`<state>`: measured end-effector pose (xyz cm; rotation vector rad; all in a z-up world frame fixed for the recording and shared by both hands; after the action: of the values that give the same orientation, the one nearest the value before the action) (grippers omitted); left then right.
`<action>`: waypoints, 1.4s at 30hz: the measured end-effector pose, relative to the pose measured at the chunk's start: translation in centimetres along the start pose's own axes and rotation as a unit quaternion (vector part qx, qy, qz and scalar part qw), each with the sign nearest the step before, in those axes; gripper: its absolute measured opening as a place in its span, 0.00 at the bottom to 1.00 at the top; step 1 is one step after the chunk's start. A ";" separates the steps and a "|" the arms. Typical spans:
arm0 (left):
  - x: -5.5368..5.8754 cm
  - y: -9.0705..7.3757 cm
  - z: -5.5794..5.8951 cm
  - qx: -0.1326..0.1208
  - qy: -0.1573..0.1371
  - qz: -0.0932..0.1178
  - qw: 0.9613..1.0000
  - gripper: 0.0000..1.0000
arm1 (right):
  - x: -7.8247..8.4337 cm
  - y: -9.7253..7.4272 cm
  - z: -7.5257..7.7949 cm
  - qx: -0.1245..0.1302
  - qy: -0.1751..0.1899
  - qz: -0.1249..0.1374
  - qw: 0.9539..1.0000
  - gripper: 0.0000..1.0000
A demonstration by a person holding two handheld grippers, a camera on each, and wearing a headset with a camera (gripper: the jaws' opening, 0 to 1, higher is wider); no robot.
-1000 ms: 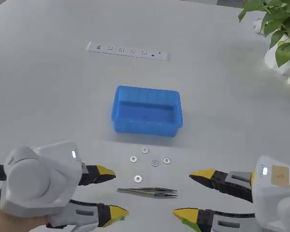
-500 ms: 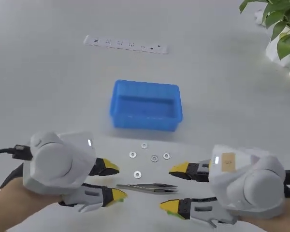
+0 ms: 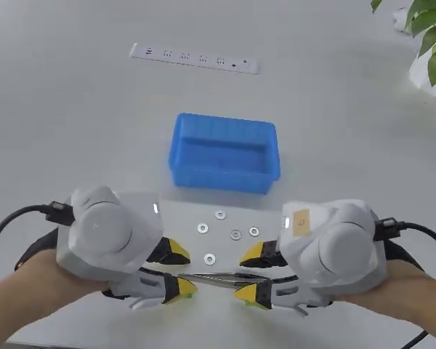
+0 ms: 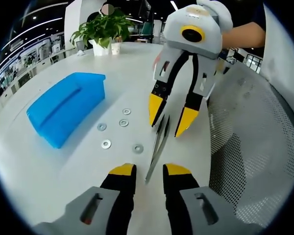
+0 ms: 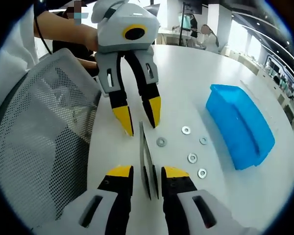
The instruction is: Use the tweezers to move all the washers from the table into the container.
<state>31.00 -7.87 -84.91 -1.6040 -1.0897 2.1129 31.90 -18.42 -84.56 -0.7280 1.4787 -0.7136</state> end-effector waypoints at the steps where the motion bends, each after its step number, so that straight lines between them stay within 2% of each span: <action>1: 0.0 0.0 0.0 0.001 0.002 -0.002 1.000 0.25 | 0.1 0.1 0.0 -0.003 -0.001 -0.004 1.000 0.22; 6: -0.1 0.1 0.2 0.013 0.022 -0.014 1.000 0.20 | -0.1 0.2 0.3 -0.014 -0.011 -0.014 1.000 0.19; 14: -0.4 0.4 0.1 0.026 0.042 -0.018 0.999 0.17 | -0.5 0.5 0.6 -0.031 -0.024 -0.030 0.999 0.15; 18: -0.4 0.4 -0.1 0.026 0.039 -0.020 0.999 0.13 | -0.6 0.8 0.6 -0.034 -0.037 -0.038 0.998 0.12; 19: -0.3 0.4 -0.1 0.027 0.037 -0.021 0.999 0.10 | -0.6 0.8 0.7 -0.034 -0.038 -0.041 0.998 0.12; 20: -0.3 0.4 -0.1 0.028 0.032 -0.027 0.999 0.07 | -0.6 0.8 0.7 -0.035 -0.039 -0.042 0.998 0.12; 23: -0.3 0.4 -0.1 0.029 0.013 -0.025 0.999 0.07 | -0.6 0.8 0.7 -0.035 -0.045 -0.043 0.997 0.11; 25: -0.3 0.4 -0.1 0.030 0.015 -0.026 0.999 0.07 | -0.6 0.8 0.7 -0.033 -0.048 -0.045 0.997 0.11; 28: -0.4 0.3 0.4 0.038 0.026 -0.031 0.998 0.06 | -0.6 0.8 0.7 -0.026 -0.070 -0.049 0.996 0.09; 30: -0.6 0.0 0.5 0.041 0.026 -0.028 0.998 0.06 | -0.5 0.8 0.6 -0.024 -0.074 -0.053 0.996 0.08; 37: -2.0 -1.5 0.3 0.037 0.036 -0.010 0.999 0.06 | -0.9 0.2 0.6 -0.007 -0.090 -0.034 0.995 0.07; 42: -2.9 -2.2 0.6 0.038 0.053 -0.002 0.998 0.06 | -1.1 -0.2 0.5 0.008 -0.082 -0.011 0.997 0.07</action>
<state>31.01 -8.35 -81.27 -1.6567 -0.9674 2.0173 32.41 -17.66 -83.78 -0.7724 1.3164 -0.6651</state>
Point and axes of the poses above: the centre of the closed fingertips' face, and the gripper's own axes: y roughly forward along the fingers, z roughly to its right, x roughly out of its underside, the point moved 5 cm from there along -y, roughly backward along the fingers
